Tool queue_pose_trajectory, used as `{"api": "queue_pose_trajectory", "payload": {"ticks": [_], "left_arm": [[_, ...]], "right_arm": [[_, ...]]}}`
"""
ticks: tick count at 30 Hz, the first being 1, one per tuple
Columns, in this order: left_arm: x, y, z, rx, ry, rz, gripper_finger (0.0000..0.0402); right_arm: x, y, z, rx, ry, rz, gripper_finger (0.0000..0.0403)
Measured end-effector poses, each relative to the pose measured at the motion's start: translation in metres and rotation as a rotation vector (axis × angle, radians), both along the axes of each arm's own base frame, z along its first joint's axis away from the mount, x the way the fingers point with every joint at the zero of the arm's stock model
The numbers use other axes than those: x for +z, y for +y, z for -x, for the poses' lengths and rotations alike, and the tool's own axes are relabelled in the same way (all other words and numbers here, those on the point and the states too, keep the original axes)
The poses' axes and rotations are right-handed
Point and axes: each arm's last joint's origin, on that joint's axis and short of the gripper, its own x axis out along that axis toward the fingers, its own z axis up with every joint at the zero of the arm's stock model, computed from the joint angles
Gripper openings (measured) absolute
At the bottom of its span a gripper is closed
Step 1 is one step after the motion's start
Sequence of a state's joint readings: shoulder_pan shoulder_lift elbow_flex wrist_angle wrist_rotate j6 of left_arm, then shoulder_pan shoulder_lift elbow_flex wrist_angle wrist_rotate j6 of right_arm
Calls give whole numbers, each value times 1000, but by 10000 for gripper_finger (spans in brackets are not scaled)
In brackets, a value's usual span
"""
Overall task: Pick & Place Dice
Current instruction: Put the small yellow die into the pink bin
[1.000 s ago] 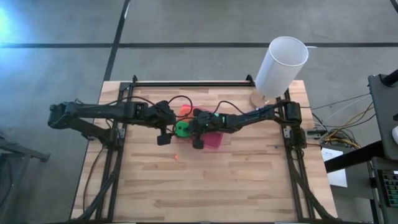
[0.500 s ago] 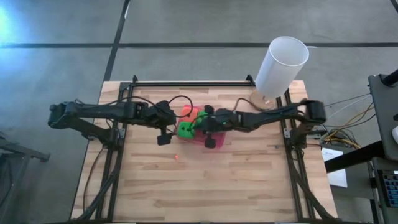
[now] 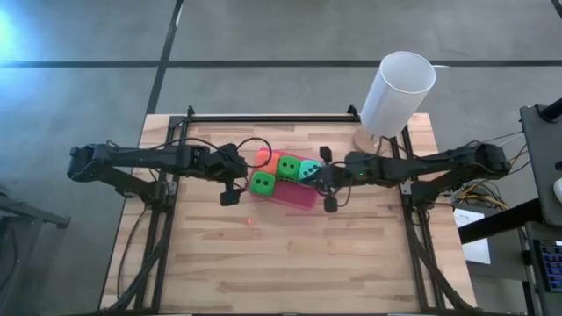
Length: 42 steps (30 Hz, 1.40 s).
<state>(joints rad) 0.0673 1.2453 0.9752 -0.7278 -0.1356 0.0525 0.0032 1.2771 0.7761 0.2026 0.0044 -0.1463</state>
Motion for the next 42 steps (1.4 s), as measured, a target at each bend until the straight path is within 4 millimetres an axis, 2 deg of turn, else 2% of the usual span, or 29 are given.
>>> {"api": "queue_pose_trajectory", "payload": {"ticks": [10,18,25,33,42], "left_arm": [[-46,9,18,164,126,78,396],[-73,24,29,286,133,110,389],[-81,24,32,318,135,126,388],[-91,30,26,402,140,146,382],[-99,32,19,406,147,146,382]], "right_arm": [[15,6,24,26,37,-1,8],[19,6,26,24,15,-12,8],[19,6,26,24,15,-13,8],[19,6,26,24,14,-9,8],[20,4,30,-41,37,-15,8]]}}
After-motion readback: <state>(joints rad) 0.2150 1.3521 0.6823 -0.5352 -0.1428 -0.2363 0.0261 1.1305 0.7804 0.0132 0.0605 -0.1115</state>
